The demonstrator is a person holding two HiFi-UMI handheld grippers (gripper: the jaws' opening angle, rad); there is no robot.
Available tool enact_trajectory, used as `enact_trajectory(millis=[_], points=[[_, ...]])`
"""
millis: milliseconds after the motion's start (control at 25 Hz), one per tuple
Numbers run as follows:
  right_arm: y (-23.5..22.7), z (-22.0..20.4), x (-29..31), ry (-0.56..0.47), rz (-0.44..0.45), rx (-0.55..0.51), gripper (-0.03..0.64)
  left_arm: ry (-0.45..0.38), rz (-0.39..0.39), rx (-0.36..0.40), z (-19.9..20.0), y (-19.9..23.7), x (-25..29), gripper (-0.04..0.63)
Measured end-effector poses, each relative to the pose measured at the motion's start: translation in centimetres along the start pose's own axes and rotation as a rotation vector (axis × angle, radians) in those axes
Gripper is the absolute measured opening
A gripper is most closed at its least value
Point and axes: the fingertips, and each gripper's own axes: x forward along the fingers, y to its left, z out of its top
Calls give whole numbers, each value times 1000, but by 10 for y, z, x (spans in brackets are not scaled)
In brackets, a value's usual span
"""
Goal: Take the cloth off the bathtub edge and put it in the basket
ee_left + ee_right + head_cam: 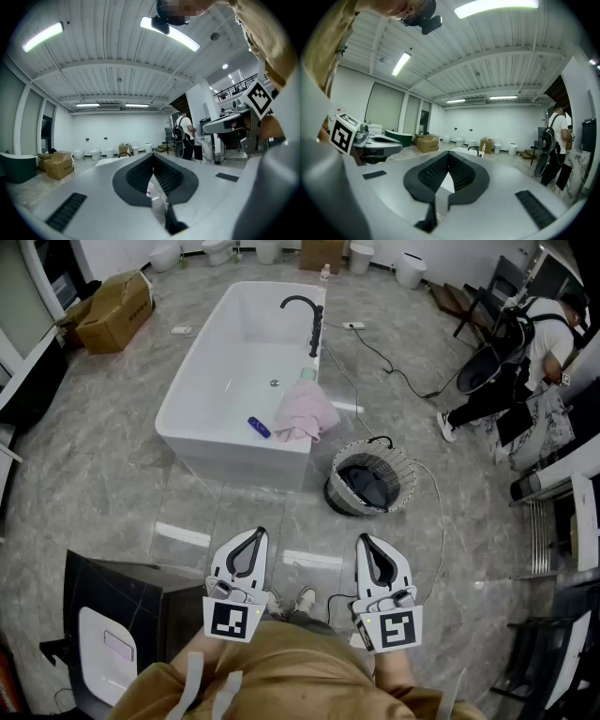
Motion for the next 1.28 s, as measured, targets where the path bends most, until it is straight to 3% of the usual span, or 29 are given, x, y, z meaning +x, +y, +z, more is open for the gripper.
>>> enact_trajectory(millis=[400,720,1280], points=[[-5,7,3,-25,47,-24,5,-15,20,18,5,-11,10,6],[-36,14,9,-57,62,31,5,-7,65,32,7,-17,17,6],[-41,2,35,-76,194,26,5,-21,156,85,4,-27,35,6]])
